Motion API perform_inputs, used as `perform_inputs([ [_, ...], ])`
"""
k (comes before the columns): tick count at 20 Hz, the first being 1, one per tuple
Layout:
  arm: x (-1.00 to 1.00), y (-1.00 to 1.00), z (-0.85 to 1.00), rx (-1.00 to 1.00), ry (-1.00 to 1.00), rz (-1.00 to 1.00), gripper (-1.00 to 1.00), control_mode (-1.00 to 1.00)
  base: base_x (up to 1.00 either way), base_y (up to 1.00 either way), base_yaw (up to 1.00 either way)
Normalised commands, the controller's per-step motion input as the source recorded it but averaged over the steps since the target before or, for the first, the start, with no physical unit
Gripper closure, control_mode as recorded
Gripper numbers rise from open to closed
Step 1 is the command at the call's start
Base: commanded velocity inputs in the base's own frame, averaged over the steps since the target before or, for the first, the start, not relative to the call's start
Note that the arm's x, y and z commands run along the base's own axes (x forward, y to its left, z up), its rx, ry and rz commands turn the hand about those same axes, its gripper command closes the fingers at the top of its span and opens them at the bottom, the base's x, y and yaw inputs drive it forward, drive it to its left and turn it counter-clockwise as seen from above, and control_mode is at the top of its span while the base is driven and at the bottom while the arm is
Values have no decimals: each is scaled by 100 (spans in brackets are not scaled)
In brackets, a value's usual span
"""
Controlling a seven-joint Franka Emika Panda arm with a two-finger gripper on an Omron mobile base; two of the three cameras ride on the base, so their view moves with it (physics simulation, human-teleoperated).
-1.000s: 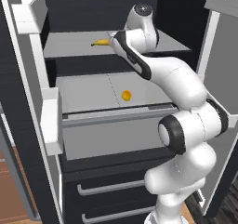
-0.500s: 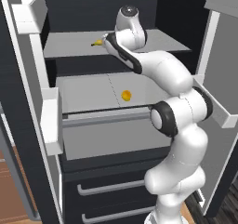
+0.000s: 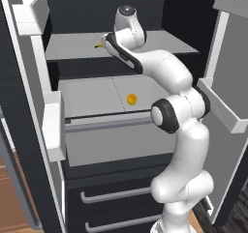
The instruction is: Pick the banana and mango from the fridge and place them inside the tupperware on the counter.
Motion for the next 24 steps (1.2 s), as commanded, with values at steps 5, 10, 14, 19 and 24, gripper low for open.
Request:
perform_inputs([
  [5, -10, 0, -86, -8, 9, 0, 100, -100, 0, 0, 0],
  [10, -55, 0, -100, -9, 1, 0, 100, -100, 0, 0, 0],
  [14, -99, 0, -81, -11, -26, 0, 100, -100, 0, 0, 0],
  [19, -100, 0, 8, 0, 0, 0, 100, -100, 0, 0, 0],
  [24, -100, 0, 85, 0, 28, 0, 100, -100, 0, 0, 0],
])
